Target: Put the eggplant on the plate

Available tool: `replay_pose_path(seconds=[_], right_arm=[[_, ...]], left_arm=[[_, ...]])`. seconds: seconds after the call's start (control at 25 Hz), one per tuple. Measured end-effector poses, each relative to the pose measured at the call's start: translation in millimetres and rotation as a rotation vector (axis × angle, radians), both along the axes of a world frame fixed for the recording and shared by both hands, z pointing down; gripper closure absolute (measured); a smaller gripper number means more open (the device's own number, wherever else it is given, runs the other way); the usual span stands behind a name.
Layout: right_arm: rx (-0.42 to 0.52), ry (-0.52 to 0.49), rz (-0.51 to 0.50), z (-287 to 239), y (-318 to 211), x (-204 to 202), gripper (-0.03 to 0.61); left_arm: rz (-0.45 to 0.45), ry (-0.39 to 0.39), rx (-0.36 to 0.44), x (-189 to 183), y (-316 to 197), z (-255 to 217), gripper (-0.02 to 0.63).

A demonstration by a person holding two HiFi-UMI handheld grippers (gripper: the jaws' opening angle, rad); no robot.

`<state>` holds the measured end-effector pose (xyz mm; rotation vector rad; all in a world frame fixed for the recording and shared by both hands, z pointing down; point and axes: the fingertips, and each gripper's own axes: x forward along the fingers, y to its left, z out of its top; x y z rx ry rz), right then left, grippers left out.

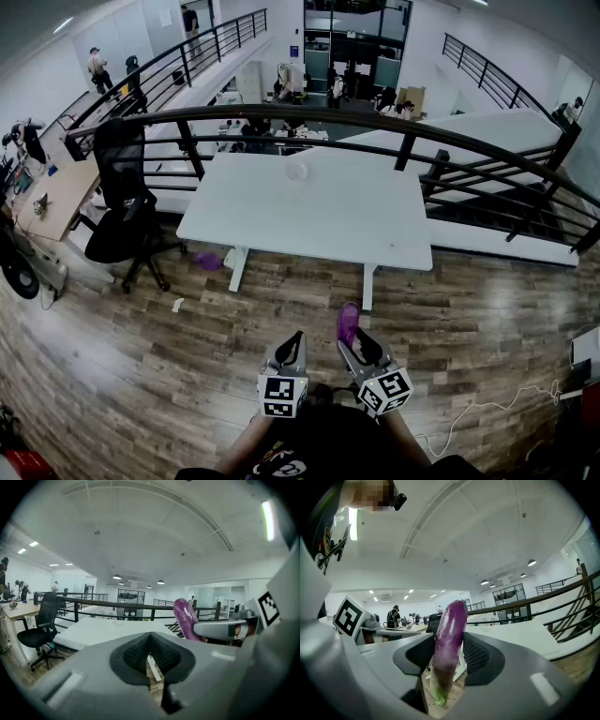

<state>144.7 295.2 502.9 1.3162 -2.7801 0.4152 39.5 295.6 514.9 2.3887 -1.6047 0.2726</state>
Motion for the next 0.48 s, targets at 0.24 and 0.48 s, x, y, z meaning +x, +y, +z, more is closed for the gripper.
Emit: replay_pose_path(seconds=[0.24, 0.48], right_arm=[[-0.007, -0.001, 0.000, 0.2, 6.4, -2.4, 0.385], [-0.007, 0.011, -0.006, 2.7, 9.2, -6.7, 0.386]], left_arm=[[0.004, 0.000, -0.001, -1.2, 5.7, -0.9, 0.609], [-0.008, 0.002, -0.002, -7.2, 7.9, 0.5, 0.609]])
